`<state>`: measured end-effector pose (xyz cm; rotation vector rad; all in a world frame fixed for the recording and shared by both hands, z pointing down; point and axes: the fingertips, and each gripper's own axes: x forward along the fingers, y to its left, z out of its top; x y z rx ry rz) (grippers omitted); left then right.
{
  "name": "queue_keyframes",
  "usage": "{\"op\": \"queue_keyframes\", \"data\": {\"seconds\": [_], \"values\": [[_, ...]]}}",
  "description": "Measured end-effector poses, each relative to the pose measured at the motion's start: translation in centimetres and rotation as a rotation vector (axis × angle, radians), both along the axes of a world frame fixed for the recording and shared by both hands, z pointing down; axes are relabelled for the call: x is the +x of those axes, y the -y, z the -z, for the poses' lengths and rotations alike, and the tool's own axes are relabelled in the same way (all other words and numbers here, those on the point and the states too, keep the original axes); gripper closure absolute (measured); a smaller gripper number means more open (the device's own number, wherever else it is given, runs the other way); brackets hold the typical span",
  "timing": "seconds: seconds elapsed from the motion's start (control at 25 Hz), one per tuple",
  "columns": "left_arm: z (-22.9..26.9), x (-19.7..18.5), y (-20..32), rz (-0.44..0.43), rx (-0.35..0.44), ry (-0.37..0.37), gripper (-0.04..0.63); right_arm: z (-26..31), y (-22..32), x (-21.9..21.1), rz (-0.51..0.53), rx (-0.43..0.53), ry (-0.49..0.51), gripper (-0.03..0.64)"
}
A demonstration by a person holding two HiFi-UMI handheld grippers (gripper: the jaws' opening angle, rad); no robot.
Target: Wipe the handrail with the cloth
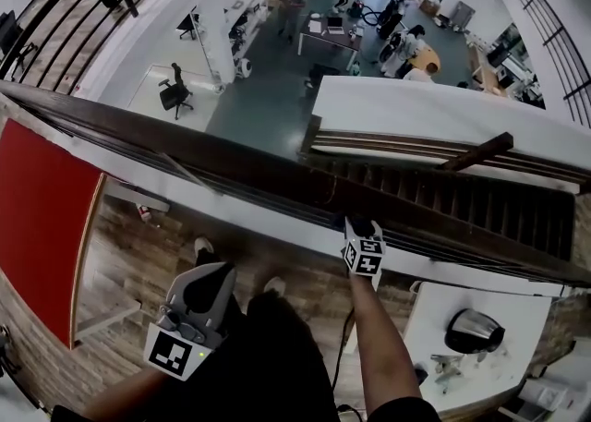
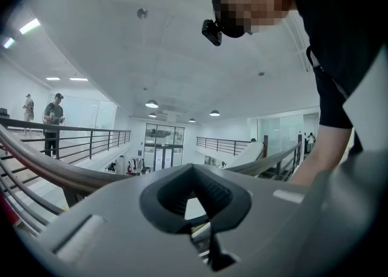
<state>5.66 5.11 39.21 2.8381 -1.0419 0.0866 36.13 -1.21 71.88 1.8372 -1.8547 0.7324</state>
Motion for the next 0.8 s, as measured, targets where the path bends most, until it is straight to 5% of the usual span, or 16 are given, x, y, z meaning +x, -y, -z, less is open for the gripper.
{"op": "queue_keyframes", "data": {"seconds": [0.52,0.8], "values": [[-0.3,-1.0,-0.5,0.034,-0.055,-0.031,0.595,4.6,-1.1,-0.6,-0.077,0.106,0.091,0.462],[0.7,-1.6,2.2,-0.016,-0.041,-0.079,0.595,9.2,-4.0,-3.0,-0.138,0.176,0.099,0.463]]}}
